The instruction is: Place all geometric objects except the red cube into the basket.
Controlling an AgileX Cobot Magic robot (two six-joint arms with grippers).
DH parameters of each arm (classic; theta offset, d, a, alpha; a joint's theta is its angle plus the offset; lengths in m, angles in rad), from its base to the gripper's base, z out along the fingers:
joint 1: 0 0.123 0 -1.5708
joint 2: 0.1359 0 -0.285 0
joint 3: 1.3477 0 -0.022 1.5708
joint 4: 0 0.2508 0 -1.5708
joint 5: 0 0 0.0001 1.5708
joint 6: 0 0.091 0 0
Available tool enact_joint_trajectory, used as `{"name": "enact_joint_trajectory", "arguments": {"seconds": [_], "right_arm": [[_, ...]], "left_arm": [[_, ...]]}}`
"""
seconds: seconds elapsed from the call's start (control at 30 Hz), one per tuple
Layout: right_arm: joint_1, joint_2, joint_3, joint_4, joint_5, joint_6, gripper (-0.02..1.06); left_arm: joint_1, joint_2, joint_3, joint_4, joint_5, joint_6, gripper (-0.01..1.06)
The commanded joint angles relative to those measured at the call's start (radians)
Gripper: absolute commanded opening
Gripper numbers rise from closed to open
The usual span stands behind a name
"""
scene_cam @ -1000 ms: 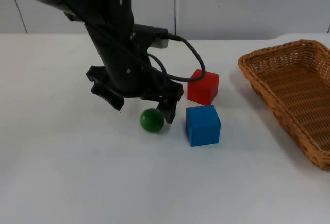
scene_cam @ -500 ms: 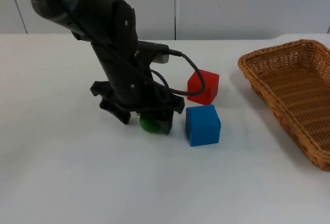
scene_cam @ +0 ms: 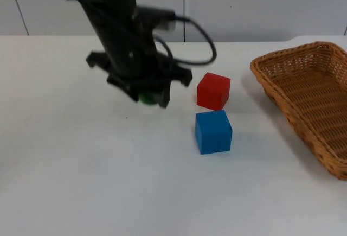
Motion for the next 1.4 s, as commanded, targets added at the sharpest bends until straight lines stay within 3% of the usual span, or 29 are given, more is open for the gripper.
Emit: {"name": "enact_joint_trajectory", "arguments": {"seconds": [0.0, 0.2, 0.5, 0.9, 1.03, 1.37], "right_arm": [[-0.006, 0.002, -0.007, 0.0, -0.003, 0.0, 1.05], [-0.006, 0.002, -0.007, 0.0, 0.002, 0.0, 1.05], [-0.006, 0.002, -0.007, 0.0, 0.001, 0.0, 1.05], [-0.006, 0.002, -0.007, 0.0, -0.001, 0.0, 1.05], [-0.006, 0.002, -0.007, 0.0, -0.001, 0.0, 1.05], [-0.006, 0.002, -0.007, 0.0, -0.003, 0.0, 1.05]], "left_arm": [[-0.007, -0.079, -0.006, -0.02, 0.016, 0.037, 0.0], [-0.015, -0.147, -0.063, -0.142, 0.043, 0.153, 0.0], [-0.134, -0.038, -0.243, -0.127, 0.045, 0.175, 0.0], [-0.281, 0.282, -0.662, -0.123, 0.077, 0.197, 0.0], [-0.328, 0.414, -0.853, -0.123, 0.087, 0.209, 0.0], [-0.357, 0.522, -0.927, -0.133, 0.048, 0.23, 0.02]]}}
